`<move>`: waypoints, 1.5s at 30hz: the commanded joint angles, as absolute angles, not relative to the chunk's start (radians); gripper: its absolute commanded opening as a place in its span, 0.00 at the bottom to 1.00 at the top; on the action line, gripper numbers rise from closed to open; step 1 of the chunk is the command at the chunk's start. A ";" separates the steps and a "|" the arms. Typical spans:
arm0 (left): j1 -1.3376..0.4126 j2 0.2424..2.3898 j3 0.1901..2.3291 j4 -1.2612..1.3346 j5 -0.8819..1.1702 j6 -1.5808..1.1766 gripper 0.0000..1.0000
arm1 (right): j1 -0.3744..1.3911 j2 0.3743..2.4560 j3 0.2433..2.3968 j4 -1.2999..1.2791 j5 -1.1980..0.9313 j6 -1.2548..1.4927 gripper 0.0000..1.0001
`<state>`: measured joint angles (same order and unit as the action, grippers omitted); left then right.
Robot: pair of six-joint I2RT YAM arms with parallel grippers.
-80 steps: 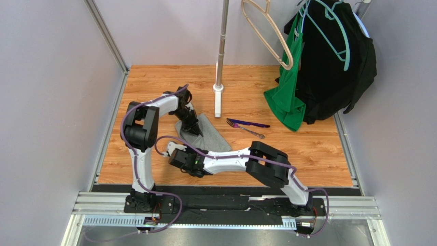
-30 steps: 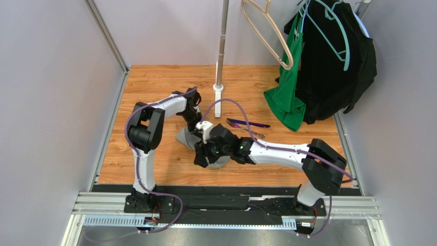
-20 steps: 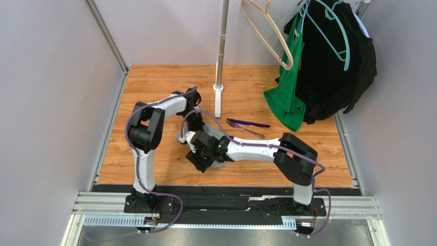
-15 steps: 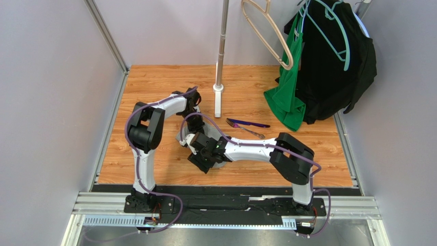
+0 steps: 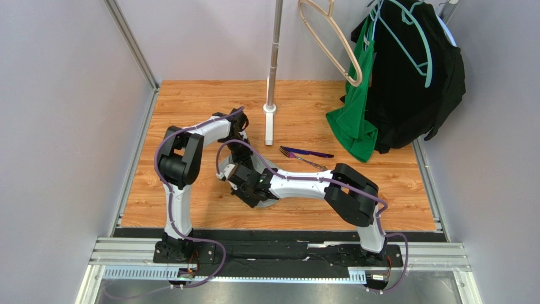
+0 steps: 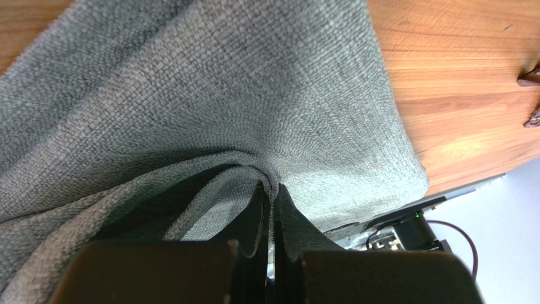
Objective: Fold the napkin into a case and place the utensils inside
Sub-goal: Fold the lower triangle-folded napkin at the center of the board.
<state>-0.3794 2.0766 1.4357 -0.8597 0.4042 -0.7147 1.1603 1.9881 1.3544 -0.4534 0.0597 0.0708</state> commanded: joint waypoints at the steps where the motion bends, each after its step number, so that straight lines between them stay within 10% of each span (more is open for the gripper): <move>1: -0.374 2.108 1.436 -0.798 0.321 -0.693 0.00 | 1.170 1.962 1.370 -0.451 0.077 0.118 0.00; 15: -0.362 2.108 1.471 -0.834 0.298 -0.646 0.00 | 0.914 1.484 0.839 0.188 -0.276 0.692 0.00; 28: -0.362 2.135 1.500 -0.842 0.290 -0.655 0.00 | 0.727 1.497 0.566 0.329 -0.315 0.878 0.04; 36: -0.364 2.129 1.494 -0.841 0.291 -0.652 0.00 | 0.848 1.403 0.837 -0.208 -0.018 0.369 0.60; 45: -0.364 2.123 1.485 -0.842 0.298 -0.643 0.00 | 1.051 1.770 1.279 -0.408 -0.190 0.092 0.52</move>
